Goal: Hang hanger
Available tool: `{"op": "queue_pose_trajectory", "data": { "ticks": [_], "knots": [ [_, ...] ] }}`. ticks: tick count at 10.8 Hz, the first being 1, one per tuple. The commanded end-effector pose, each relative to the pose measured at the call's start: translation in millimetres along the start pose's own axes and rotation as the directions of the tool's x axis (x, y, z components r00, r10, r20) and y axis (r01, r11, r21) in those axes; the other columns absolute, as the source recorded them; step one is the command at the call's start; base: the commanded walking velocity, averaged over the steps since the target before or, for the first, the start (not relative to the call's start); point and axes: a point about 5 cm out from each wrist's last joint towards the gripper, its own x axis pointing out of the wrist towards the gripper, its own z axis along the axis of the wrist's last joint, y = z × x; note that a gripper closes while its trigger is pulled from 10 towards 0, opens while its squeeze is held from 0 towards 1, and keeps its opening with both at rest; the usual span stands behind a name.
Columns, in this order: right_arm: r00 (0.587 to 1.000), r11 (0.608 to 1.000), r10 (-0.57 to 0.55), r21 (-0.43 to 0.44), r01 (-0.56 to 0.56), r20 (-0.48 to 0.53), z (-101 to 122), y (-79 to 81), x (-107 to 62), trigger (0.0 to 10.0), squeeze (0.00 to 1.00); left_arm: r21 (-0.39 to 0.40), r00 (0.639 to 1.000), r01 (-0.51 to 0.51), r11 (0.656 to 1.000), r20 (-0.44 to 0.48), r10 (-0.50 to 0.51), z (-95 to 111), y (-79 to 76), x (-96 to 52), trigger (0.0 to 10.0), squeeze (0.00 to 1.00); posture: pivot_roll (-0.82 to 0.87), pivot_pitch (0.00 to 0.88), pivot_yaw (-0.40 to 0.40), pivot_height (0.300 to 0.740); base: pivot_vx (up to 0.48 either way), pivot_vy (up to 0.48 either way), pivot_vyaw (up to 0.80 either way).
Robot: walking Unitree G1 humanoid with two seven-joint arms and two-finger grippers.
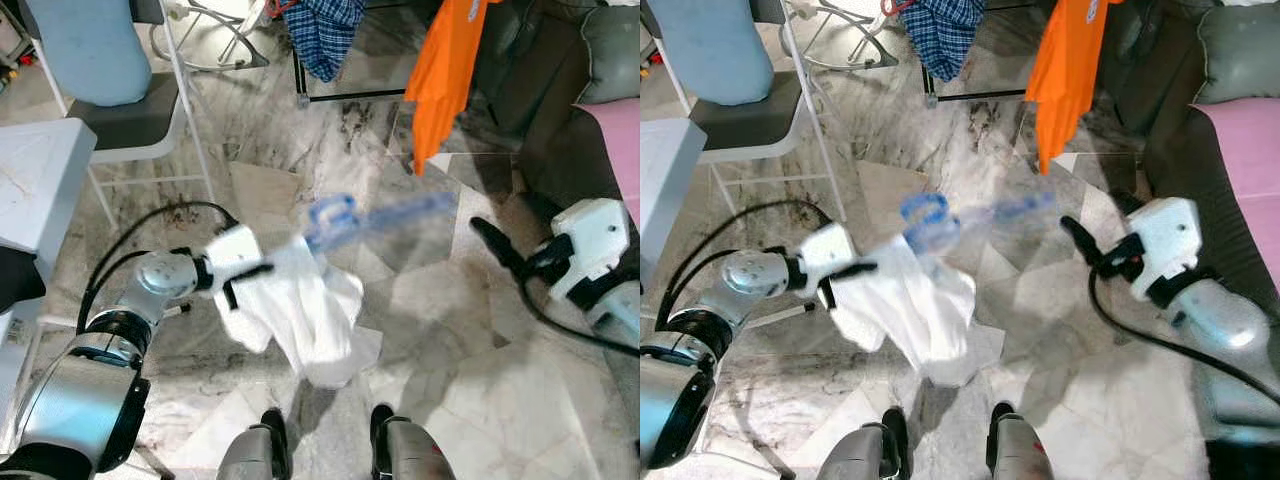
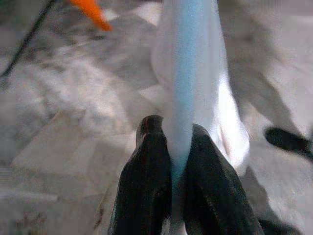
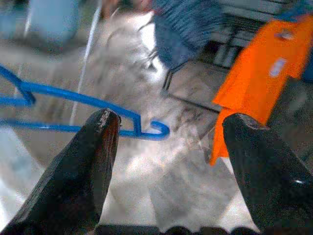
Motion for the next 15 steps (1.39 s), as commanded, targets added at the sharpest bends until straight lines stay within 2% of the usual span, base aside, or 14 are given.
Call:
{"op": "queue_pose_trajectory", "data": {
  "ticks": [1, 2, 3, 4, 5, 6, 7, 8, 9, 13, 15],
  "knots": [
    [0.998, 0.993, -0.059, 0.097, 0.061, -0.021, -10.9, 9.3, -5.9, 10.0, 0.81, -0.102, 0.995, -0.088, 0.991, 0.03, 0.092, -4.8, 3.1, -3.6, 0.0, 0.0, -0.29, 0.246, 0.122, 0.74, 0.0, 0.0, 0.0],
    [0.991, 0.973, -0.117, 0.191, 0.127, -0.06, -26.1, 18.8, -8.2, 10.0, 0.0, -0.158, 0.992, -0.093, 0.983, 0.075, 0.106, -2.0, 0.8, -0.6, 0.0, 0.0, -0.29, 0.249, 0.122, 0.74, 0.0, 0.0, 0.0],
    [0.974, 0.959, -0.168, 0.206, 0.196, -0.15, -46.2, 23.4, -10.0, 10.0, 0.0, -0.162, 0.99, -0.064, 0.985, 0.115, 0.083, 3.3, -2.6, 3.6, 0.0, 0.0, -0.28, 0.249, 0.118, 0.74, 0.0, 0.0, 0.0],
    [0.979, 0.933, -0.104, 0.323, 0.157, -0.176, -60.1, 37.8, -9.0, 10.0, 1.0, -0.148, 0.982, 0.017, 0.989, 0.191, 0.011, 14.0, -8.4, 9.2, 0.0, 0.0, -0.28, 0.25, 0.114, 0.74, 0.0, 0.0, 0.0],
    [0.97, 0.955, -0.126, 0.239, 0.175, -0.207, -69.9, 38.9, -6.5, 10.0, 1.0, -0.099, 0.961, 0.096, 0.99, 0.268, -0.066, 27.7, -11.3, 12.9, 0.0, 0.0, -0.27, 0.25, 0.109, 0.74, 0.0, 0.0, 0.0],
    [0.969, 0.954, -0.109, 0.25, 0.164, -0.221, -74.5, 39.9, -6.4, 10.0, 1.0, -0.053, 0.943, 0.143, 0.988, 0.309, -0.12, 36.0, -13.3, 14.2, 0.0, 0.0, -0.26, 0.25, 0.107, 0.74, 0.0, 0.0, 0.0],
    [0.966, 0.96, -0.068, 0.248, 0.131, -0.248, -80.5, 44.7, -6.6, 10.0, 1.0, 0.013, 0.909, 0.212, 0.977, 0.364, -0.202, 48.8, -16.0, 15.7, 0.0, 0.0, -0.26, 0.251, 0.105, 0.74, 0.0, 0.0, 0.0],
    [0.967, 0.954, -0.011, 0.288, 0.086, -0.255, -83.6, 50.4, -6.0, 10.0, 1.0, 0.061, 0.889, 0.241, 0.969, 0.387, -0.246, 56.1, -17.0, 15.9, 0.0, 0.0, -0.25, 0.257, 0.102, 0.74, 0.0, 0.0, 0.0],
    [0.971, 0.939, 0.025, 0.339, 0.059, -0.239, -85.5, 55.8, -4.0, 10.0, 0.0, 0.111, 0.864, 0.27, 0.956, 0.411, -0.292, 64.6, -17.7, 15.9, 0.0, 0.0, -0.25, 0.26, 0.099, 0.74, 0.0, 0.0, 0.0],
    [0.973, 0.915, 0.062, 0.403, 0.034, -0.224, -94.8, 70.3, 9.0, 10.0, 0.0, 0.192, 0.755, 0.308, 0.932, 0.547, -0.362, 97.6, -20.7, 16.8, 0.0, 0.0, -0.25, 0.263, 0.103, 0.74, 0.0, 0.0, 0.0],
    [0.966, 0.895, 0.012, 0.434, 0.104, -0.257, -106.1, 65.9, 9.5, 10.0, 0.0, 0.183, 0.693, 0.321, 0.929, 0.623, -0.362, 112.6, -20.1, 14.3, 0.0, 0.0, -0.25, 0.263, 0.101, 0.74, 0.0, 0.0, 0.0]
  ]
}}
